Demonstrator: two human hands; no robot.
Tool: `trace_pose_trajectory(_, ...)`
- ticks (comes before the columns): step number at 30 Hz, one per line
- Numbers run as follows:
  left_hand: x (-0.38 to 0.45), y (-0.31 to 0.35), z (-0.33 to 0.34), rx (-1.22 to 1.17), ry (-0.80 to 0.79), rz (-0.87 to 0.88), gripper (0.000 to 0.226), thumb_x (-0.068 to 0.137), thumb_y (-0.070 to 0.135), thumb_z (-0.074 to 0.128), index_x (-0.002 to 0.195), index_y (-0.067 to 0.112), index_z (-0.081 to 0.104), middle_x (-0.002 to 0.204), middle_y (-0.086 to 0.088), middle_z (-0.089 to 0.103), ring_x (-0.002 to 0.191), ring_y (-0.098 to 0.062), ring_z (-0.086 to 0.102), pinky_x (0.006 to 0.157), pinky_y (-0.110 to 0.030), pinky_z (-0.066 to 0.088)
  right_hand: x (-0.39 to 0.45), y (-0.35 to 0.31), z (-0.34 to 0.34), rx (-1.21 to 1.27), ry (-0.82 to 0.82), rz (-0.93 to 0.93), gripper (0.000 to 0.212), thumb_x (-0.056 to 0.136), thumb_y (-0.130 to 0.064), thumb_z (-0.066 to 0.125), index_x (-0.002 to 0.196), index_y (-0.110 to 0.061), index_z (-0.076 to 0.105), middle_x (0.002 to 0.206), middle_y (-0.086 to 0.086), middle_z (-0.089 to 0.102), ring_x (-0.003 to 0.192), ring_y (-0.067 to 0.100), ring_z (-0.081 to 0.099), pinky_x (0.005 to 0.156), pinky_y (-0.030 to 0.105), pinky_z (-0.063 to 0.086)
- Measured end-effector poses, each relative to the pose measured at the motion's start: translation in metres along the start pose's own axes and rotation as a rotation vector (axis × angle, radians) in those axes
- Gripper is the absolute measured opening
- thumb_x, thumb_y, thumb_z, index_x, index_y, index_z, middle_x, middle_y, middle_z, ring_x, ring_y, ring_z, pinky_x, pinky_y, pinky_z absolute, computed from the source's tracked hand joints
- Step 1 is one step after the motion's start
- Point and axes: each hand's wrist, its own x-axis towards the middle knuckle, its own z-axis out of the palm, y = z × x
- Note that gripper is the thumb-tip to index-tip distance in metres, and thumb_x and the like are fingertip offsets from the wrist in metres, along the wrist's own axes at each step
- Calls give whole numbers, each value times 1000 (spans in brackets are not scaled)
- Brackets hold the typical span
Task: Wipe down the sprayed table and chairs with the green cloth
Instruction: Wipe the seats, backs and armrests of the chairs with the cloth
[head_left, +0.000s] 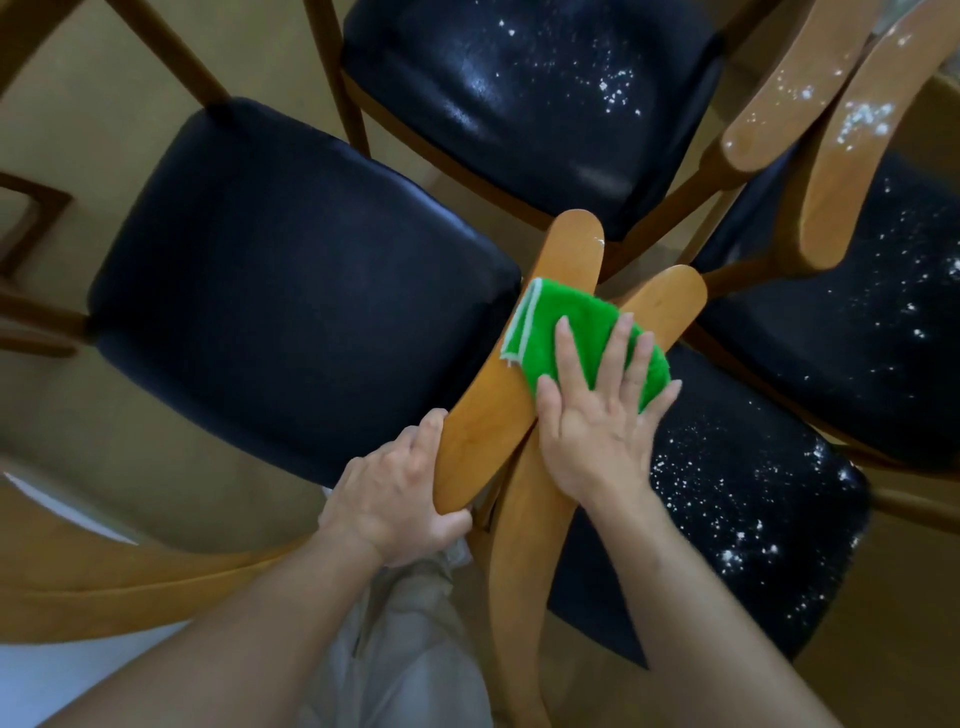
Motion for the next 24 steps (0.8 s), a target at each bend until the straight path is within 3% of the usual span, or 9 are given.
trace_pose_trajectory(3,0,0,0,1,8,2,103,66,74,55,145,29,5,123,7,52,100,-15,59,81,-36,50,22,-3,-9,17,6,119,59,99,-52,12,150,-40,-13,155,4,-34,141,25,-32,109,66,-10)
trace_pose_trajectory(6,-1,0,0,2,18,5,104,66,74,55,145,27,6,124,6,52,101,-16,59,82,-37,51,-2,-14,-2,28,-34,98,62,97,-54,5,147,-33,-23,148,0,-44,138,22,-36,111,66,-11)
trace_pose_trajectory(11,0,2,-1,-31,35,7,101,64,76,51,143,27,12,117,7,56,94,-16,62,74,-37,52,-82,-22,26,77,-150,-60,62,94,-59,1,146,-36,-23,153,-3,-36,142,20,-32,112,61,-12)
trace_pose_trajectory(14,0,3,-2,-28,33,1,101,62,74,53,142,28,13,116,7,57,94,-16,62,74,-38,52,-82,-15,26,67,-196,-82,58,92,-60,-2,141,-44,-30,149,-8,-42,140,16,-36,110,63,-15)
trace_pose_trajectory(17,-1,3,-1,4,33,-1,102,62,75,51,143,28,11,118,6,56,94,-17,62,76,-36,50,-43,-10,11,69,-114,-36,55,94,-59,1,141,-48,-27,149,-8,-42,137,15,-38,110,64,-15)
trace_pose_trajectory(21,0,2,1,19,27,-3,101,64,74,54,142,29,10,118,6,55,93,-17,61,77,-36,50,20,-13,-10,124,-14,103,58,99,-54,14,151,-42,-9,159,-4,-24,145,20,-25,110,69,-9)
trace_pose_trajectory(24,0,2,1,27,30,-3,101,64,73,56,142,29,10,118,5,55,93,-18,61,78,-37,51,22,-22,-10,144,36,152,59,100,-53,15,151,-39,-9,160,-2,-20,146,22,-21,111,69,-5)
